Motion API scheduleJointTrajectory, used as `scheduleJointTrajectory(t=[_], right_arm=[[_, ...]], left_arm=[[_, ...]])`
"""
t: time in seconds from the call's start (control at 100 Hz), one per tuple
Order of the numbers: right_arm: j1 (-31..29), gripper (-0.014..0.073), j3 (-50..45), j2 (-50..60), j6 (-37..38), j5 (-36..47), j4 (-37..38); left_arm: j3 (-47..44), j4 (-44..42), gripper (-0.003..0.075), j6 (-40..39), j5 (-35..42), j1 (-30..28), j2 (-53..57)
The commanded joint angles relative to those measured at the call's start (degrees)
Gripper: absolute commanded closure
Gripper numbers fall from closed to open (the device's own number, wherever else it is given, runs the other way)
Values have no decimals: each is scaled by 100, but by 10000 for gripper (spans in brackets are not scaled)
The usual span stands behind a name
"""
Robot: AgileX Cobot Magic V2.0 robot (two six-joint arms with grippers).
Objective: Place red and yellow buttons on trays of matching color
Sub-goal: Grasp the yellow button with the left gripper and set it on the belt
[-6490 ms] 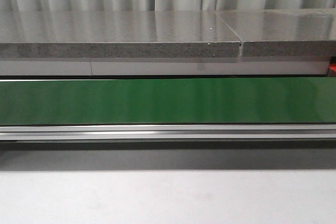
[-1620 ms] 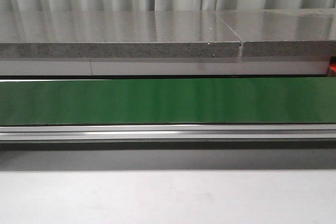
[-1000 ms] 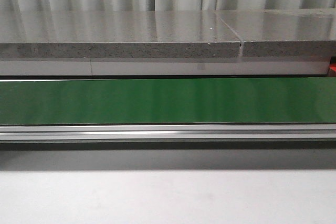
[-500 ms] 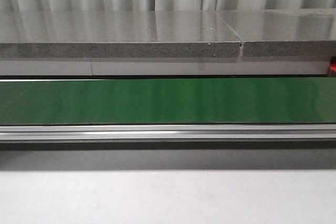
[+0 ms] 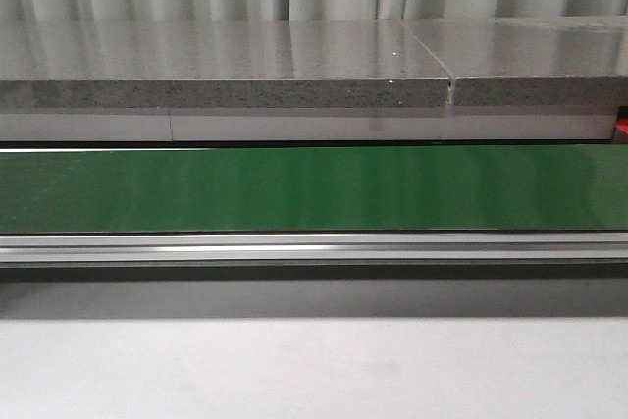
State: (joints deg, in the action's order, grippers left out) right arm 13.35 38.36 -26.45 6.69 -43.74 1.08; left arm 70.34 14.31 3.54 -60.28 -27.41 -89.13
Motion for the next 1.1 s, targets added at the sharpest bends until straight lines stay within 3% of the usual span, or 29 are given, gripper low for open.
scheduleJointTrajectory(t=[0.0, 0.28, 0.67, 0.77, 0.94, 1.09], right_arm=[[-4, 659, 138, -13, -56, 395, 9], [-4, 659, 138, -13, -56, 395, 9], [-4, 659, 138, -13, -56, 395, 9], [-4, 659, 138, -13, -56, 395, 9], [-4, 659, 138, -13, -56, 395, 9], [-4, 659, 138, -13, -56, 395, 9]], left_arm=[[350, 129, 484, 19, -103, 291, 245], [809, 125, 484, 47, -402, 960, -76], [1263, 114, 477, 47, -1033, 1026, -815], [1263, 114, 421, 47, -1021, 1026, -824], [1290, 176, 209, 133, -949, 1026, -824], [1290, 272, 188, 133, -748, 1026, -776]])
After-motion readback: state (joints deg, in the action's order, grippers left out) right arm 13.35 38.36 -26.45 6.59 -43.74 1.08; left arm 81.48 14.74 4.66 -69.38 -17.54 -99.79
